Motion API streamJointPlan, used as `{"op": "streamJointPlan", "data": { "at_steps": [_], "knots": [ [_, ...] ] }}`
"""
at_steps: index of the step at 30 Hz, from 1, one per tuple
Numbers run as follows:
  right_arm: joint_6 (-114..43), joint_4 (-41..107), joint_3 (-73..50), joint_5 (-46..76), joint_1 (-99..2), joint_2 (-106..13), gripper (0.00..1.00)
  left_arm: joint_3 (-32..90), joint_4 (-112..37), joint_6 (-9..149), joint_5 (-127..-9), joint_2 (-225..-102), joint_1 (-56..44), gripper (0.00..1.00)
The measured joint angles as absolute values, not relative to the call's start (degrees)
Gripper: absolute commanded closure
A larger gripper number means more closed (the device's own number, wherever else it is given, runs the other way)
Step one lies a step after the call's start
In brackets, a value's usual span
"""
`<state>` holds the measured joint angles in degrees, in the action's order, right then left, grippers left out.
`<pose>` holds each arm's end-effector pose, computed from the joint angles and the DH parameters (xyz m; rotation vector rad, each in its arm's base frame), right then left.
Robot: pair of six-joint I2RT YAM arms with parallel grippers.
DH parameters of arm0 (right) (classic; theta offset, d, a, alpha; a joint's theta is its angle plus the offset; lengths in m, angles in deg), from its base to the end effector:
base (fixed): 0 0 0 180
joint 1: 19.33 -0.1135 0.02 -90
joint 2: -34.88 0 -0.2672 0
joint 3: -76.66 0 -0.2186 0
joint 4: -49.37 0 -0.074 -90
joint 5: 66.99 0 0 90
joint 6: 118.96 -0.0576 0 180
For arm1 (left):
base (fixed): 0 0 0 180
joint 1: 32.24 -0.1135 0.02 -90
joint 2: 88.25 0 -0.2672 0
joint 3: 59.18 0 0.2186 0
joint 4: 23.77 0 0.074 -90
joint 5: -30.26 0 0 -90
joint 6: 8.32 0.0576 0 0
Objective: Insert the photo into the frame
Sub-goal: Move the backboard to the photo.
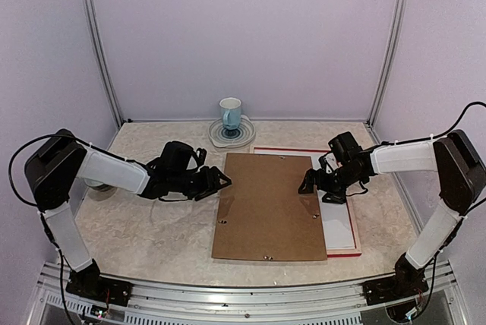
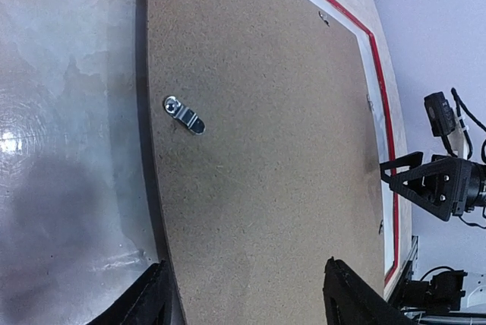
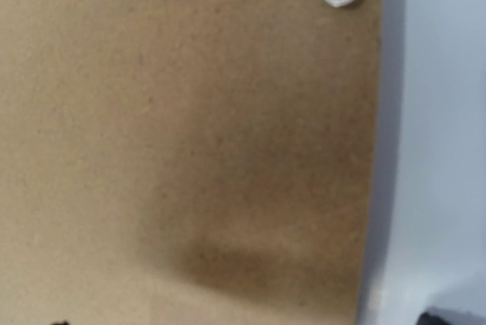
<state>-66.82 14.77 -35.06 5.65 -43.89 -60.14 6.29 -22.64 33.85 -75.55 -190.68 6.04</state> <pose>0.2661 0.1405 0.1681 0.2140 2.7712 0.7303 0.2706 -0.2336 0.1672 -0.0300 2.4120 -1.0842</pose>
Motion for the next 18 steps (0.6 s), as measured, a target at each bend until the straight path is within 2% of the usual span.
{"op": "streamJointPlan", "data": {
  "at_steps": [18],
  "knots": [
    [-67.6,13.5,-31.2,6.6,-45.0,-61.9,0.01,11.6,-26.2,36.6,-74.8,-194.3,6.1,0.33]
  ]
}}
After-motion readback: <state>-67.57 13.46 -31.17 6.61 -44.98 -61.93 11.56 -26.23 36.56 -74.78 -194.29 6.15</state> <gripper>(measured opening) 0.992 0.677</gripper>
